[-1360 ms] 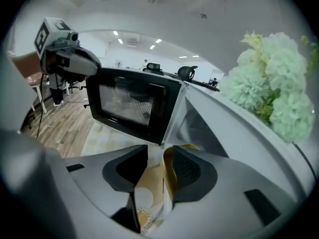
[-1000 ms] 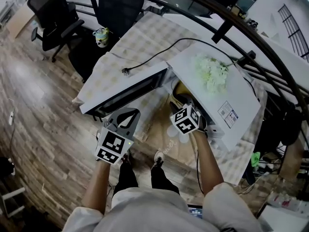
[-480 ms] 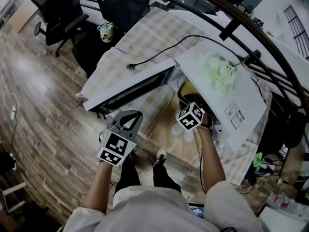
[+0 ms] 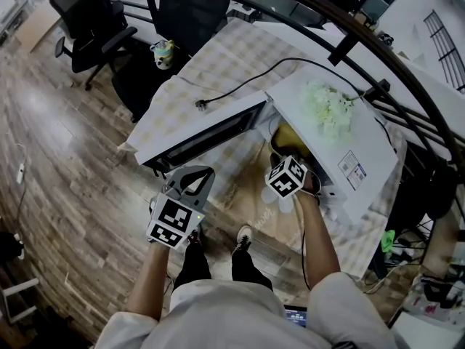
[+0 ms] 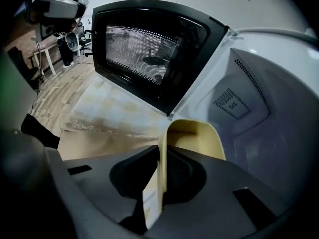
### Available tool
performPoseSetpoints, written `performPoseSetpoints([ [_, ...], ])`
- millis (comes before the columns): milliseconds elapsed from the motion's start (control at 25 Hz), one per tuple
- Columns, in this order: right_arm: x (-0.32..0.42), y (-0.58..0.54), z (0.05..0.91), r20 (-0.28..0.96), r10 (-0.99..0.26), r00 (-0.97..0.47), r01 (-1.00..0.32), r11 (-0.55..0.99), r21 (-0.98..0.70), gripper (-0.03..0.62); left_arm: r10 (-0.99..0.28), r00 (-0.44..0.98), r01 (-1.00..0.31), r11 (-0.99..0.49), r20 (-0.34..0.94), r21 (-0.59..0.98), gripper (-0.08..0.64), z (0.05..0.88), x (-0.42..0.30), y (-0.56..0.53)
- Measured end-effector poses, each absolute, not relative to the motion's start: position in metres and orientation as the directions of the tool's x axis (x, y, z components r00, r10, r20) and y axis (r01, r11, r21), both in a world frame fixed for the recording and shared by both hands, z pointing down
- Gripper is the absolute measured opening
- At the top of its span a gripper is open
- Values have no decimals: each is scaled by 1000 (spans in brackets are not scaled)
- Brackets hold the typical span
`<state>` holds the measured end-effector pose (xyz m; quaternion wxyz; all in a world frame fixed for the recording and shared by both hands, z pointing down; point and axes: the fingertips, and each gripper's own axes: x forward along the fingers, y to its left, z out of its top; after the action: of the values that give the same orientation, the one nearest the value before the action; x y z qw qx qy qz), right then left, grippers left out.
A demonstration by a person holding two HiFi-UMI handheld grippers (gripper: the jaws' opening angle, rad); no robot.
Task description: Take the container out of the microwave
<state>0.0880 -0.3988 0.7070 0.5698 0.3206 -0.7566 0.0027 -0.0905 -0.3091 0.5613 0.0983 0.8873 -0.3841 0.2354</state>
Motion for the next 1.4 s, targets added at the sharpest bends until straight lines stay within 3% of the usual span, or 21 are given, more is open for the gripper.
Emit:
performPoseSetpoints([
  [760,42,-337,648,826,-545,-145,-598,713,366,43,-632,666,-677,-735,397,-35,21,509,-135,-303],
  [1400,20,-293,523,667,-706,-237,-720,589,368,41,-645,703,-647,-755,298,-109,21,444,-128,-310],
])
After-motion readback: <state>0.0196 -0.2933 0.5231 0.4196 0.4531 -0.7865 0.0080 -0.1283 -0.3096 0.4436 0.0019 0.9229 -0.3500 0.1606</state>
